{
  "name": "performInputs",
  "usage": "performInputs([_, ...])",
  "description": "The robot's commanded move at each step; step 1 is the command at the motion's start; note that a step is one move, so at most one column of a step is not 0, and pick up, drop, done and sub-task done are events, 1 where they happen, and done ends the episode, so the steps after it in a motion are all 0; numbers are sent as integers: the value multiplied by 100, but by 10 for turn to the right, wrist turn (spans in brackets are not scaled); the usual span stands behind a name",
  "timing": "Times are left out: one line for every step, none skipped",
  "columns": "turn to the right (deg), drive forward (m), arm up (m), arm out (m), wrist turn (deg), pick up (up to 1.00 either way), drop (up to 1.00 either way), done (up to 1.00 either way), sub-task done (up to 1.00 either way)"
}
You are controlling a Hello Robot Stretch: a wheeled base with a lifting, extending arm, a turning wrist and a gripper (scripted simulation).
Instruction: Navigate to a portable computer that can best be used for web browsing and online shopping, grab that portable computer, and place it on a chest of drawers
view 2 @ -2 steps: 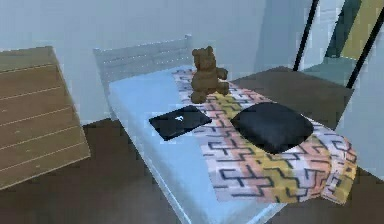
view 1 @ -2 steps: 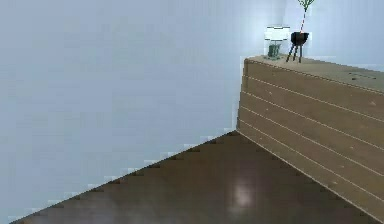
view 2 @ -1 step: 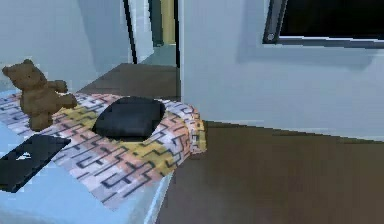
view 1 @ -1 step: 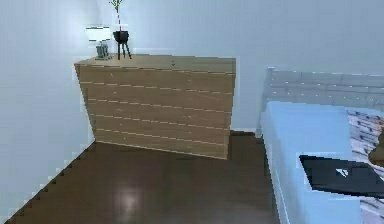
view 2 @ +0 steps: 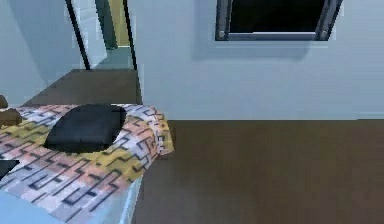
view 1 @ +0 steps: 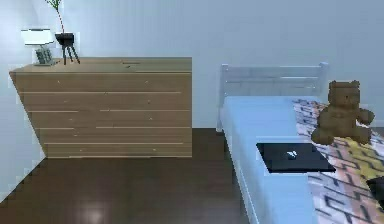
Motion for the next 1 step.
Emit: performInputs([0, 100, 0, 0, 0, 0, 0, 0, 0])
